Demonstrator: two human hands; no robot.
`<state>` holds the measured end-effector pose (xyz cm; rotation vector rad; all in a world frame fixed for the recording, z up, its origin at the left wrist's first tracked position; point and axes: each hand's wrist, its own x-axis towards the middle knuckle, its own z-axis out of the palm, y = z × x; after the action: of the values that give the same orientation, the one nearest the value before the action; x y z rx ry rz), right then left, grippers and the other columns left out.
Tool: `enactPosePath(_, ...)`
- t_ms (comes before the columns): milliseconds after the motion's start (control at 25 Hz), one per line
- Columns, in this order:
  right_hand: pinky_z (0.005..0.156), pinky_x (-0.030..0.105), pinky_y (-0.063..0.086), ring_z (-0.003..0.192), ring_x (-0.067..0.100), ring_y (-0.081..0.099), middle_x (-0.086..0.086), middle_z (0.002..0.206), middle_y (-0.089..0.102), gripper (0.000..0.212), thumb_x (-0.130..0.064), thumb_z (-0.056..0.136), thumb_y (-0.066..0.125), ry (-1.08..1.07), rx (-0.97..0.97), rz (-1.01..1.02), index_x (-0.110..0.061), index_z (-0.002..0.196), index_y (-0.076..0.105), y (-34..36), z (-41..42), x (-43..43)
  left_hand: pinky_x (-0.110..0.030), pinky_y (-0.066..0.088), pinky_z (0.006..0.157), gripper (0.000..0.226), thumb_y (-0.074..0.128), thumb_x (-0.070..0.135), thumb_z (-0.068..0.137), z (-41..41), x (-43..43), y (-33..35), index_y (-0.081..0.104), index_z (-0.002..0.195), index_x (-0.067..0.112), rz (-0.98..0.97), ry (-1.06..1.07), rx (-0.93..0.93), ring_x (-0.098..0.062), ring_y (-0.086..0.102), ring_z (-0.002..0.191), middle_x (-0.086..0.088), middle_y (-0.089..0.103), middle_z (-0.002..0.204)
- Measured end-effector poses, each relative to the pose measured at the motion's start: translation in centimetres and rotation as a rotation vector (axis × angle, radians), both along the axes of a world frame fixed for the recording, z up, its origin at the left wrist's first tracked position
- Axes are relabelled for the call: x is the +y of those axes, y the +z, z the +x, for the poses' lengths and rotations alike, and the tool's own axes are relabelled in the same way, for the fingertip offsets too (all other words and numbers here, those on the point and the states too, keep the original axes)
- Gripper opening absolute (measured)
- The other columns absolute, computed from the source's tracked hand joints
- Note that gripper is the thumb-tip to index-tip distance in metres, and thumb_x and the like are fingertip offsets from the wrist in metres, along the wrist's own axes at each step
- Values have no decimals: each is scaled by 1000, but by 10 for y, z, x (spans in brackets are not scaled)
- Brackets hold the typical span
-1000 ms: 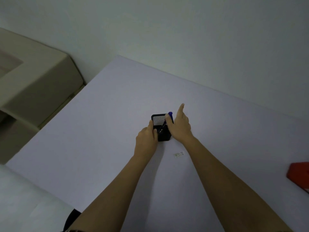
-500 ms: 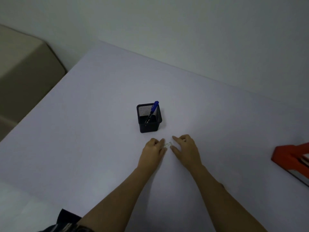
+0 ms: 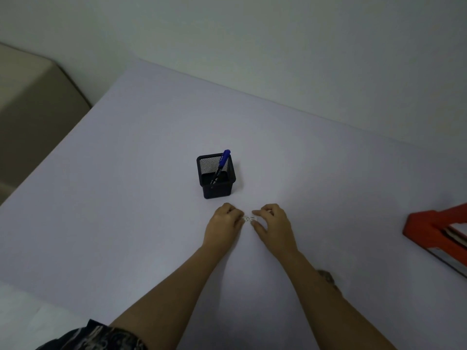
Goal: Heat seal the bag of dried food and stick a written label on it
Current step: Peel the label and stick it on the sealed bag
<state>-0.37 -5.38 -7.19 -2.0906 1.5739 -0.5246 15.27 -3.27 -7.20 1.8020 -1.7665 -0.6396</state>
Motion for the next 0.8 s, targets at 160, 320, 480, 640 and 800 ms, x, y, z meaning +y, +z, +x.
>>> enactPosePath(160, 79, 31, 48, 89, 22, 57, 9, 94, 62, 8, -14, 81, 67, 6, -115, 69, -8, 87, 66, 10, 3, 2, -33, 49, 69, 5, 63, 5, 83, 1, 1, 10, 64, 83, 0, 49, -12, 110, -18, 53, 72, -14, 64, 82)
enactPosePath(320, 70, 20, 52, 77, 14, 65, 0, 79, 69, 4, -17, 84, 66, -218, -442, 291, -16, 84, 63, 58, 5, 13, -10, 46, 66, 7, 67, 17, 84, 4, 8, 57, 65, 89, 12, 115, 62, 394, -3, 58, 67, 3, 65, 75)
enactPosePath(480, 68, 21, 56, 73, 14, 71, 3, 77, 73, 6, -11, 84, 64, -280, -757, 286, -15, 88, 66, 135, 2, 42, -12, 51, 71, 17, 67, 20, 83, 0, 31, 130, 64, 99, 25, 14, 68, 572, -2, 64, 76, 8, 69, 80)
enactPosePath(640, 66, 21, 56, 71, 17, 71, 3, 73, 74, 12, -6, 83, 62, -269, -912, 229, -16, 87, 68, 195, -3, 70, -6, 48, 76, 25, 63, 31, 84, -10, 60, 180, 66, 107, 21, -323, 19, 378, 0, 64, 86, 15, 67, 95)
enactPosePath(800, 64, 18, 55, 70, 15, 71, -7, 69, 74, 17, -3, 83, 61, -248, -954, 198, -19, 84, 67, 221, -6, 86, -9, 49, 83, 29, 61, 26, 84, -20, 76, 196, 69, 104, 8, -565, -3, 207, -2, 62, 91, 7, 66, 99)
